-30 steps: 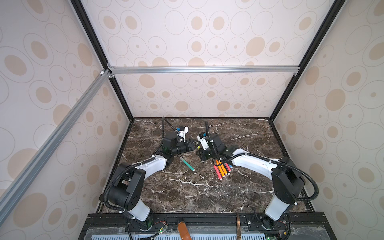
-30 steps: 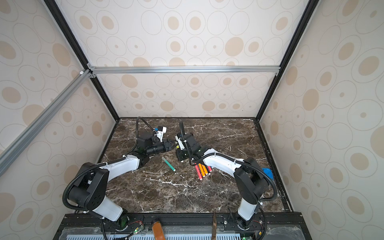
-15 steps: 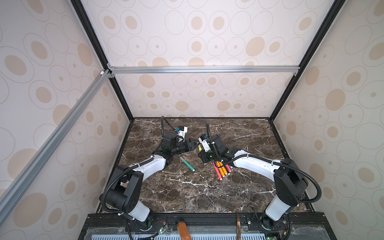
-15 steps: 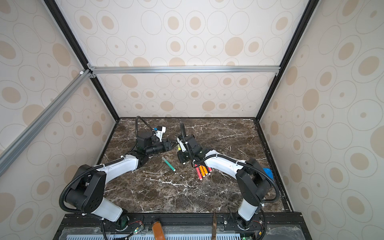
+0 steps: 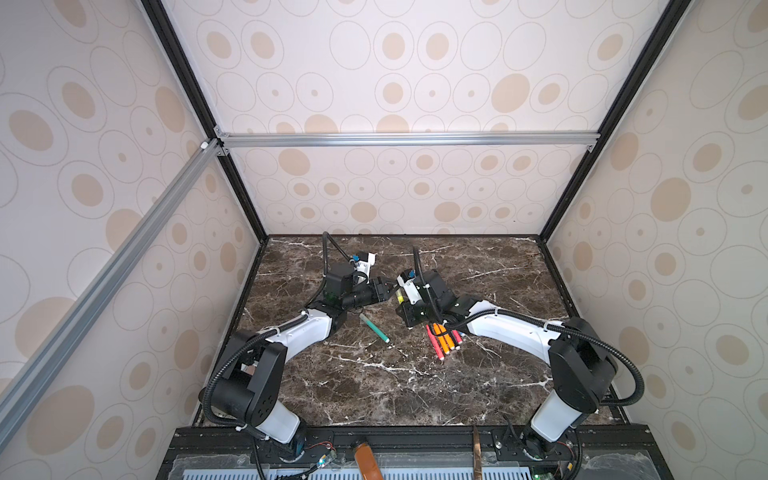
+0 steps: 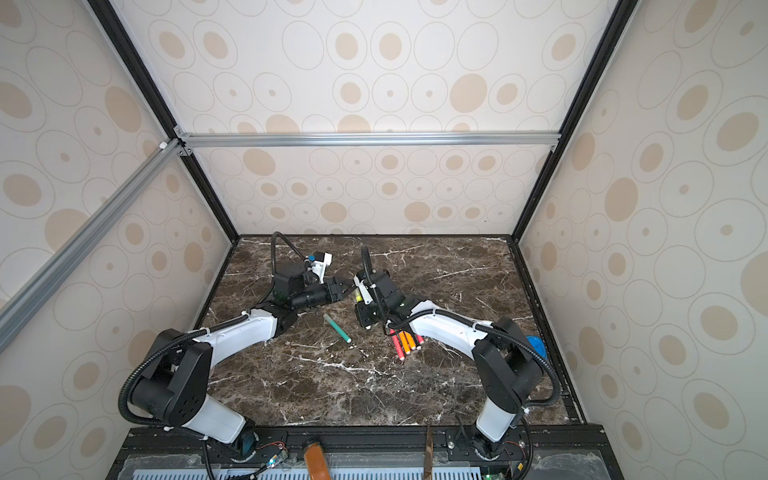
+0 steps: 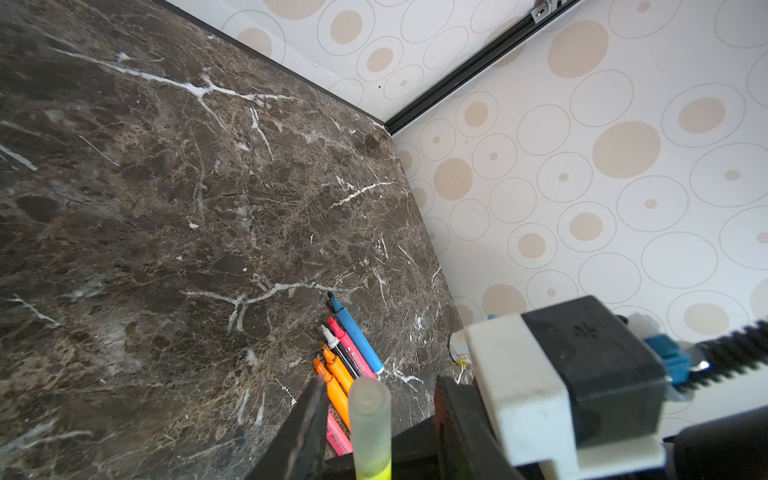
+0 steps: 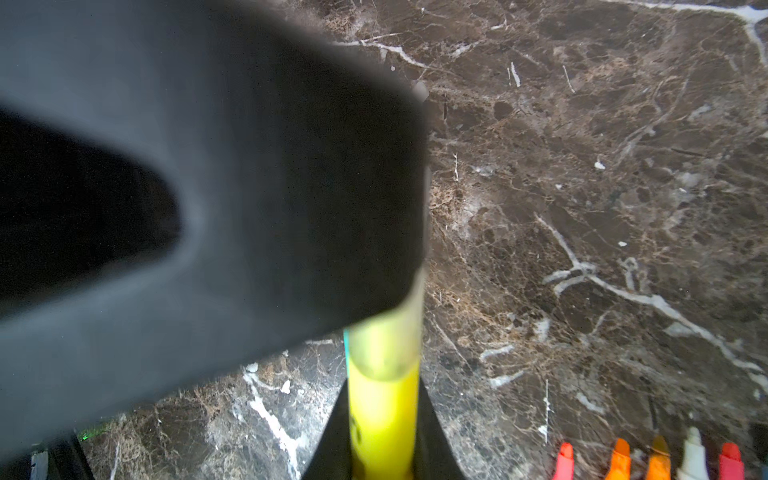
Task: Remove pen caps from pens
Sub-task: Open the pen cap on the pen.
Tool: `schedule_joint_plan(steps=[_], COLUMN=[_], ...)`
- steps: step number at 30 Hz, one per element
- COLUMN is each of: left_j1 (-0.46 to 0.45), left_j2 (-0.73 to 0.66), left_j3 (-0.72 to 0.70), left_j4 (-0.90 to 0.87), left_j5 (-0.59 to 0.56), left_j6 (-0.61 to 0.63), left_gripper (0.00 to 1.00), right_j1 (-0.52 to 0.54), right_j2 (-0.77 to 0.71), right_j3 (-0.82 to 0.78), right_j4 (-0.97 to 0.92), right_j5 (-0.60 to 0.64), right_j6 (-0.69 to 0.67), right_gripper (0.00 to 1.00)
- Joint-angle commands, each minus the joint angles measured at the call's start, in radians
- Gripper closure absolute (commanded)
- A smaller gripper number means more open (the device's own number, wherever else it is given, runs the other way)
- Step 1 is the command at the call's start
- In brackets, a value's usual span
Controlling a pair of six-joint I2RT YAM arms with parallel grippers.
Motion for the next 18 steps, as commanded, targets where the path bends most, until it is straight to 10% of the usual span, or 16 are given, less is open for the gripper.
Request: schedule_joint_plan(steps=[1, 18], left_j1=[-0.015, -0.026], left_j2=[0.030, 0.119], left_j3=[0.041, 0.084], left_j4=[0.016, 0.041], left_j5=[0.008, 0.014], left_j6=[0.020, 0.030], left_gripper=[0.58, 0.83], right_j1=[0.000, -0.001], right_j2=[-0.032, -0.018], right_j3=[0.000, 0.017], right_j4=[0.010, -0.009], right_j5=[-0.011, -0.030], right_j6=[-0.008, -0.016], right_gripper=[1.00, 1.00])
